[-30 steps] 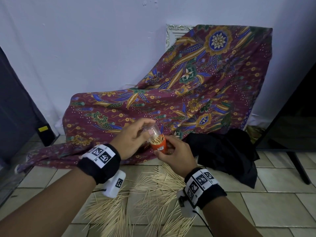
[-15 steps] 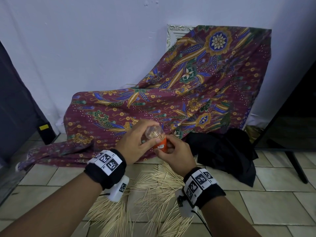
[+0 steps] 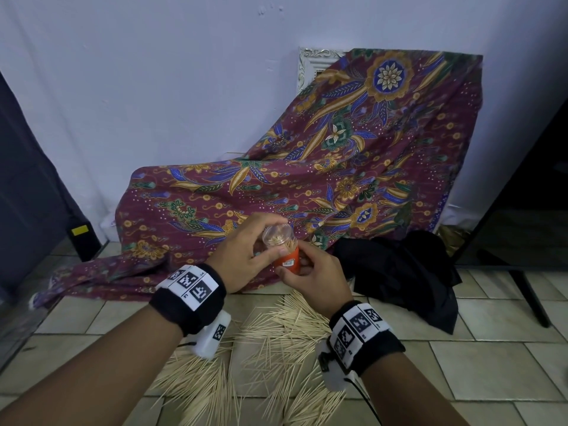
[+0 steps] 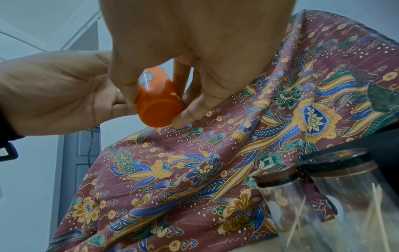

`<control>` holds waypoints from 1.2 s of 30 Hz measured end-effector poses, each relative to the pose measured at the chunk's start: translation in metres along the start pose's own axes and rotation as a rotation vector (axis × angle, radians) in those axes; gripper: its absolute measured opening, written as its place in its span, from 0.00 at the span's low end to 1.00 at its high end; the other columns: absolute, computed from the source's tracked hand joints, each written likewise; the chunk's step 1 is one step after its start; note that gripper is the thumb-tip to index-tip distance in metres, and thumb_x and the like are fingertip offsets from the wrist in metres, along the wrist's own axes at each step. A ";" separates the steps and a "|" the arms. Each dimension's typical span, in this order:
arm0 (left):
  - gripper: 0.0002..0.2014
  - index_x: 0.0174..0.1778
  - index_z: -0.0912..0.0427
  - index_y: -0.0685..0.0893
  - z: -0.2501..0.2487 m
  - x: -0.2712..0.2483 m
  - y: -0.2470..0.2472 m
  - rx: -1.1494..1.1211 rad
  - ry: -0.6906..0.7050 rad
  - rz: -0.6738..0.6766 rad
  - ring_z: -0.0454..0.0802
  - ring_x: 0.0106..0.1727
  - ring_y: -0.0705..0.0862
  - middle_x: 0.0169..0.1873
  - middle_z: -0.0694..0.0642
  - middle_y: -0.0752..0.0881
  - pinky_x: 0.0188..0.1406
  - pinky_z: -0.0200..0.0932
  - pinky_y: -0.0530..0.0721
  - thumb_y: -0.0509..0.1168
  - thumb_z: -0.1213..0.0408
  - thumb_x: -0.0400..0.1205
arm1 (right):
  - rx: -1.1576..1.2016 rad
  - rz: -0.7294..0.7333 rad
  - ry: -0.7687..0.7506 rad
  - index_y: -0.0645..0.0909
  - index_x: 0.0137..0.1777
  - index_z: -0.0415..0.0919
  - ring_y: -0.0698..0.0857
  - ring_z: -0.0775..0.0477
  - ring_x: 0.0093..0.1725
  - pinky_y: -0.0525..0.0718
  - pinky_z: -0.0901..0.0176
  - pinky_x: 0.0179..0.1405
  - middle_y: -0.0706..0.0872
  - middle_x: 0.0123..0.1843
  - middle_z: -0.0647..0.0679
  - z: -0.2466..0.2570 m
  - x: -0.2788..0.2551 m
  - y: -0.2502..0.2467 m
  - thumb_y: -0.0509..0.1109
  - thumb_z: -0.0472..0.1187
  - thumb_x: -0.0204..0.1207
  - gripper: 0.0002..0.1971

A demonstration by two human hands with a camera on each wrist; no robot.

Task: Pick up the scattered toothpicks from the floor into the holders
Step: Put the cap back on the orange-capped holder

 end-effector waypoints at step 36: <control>0.21 0.62 0.39 0.77 0.010 0.006 -0.002 -0.083 -0.131 0.083 0.44 0.51 0.89 0.54 0.45 0.87 0.50 0.55 0.88 0.71 0.45 0.74 | -0.128 0.009 -0.001 0.71 0.75 0.58 0.86 0.63 0.40 0.88 0.63 0.44 0.85 0.43 0.60 -0.005 0.006 -0.002 0.81 0.46 0.71 0.34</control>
Point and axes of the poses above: each hand's wrist, its own x-axis towards the middle knuckle, its own y-axis out of the palm, z = x × y, the point moved 4 cm from there along x, towards the middle knuckle
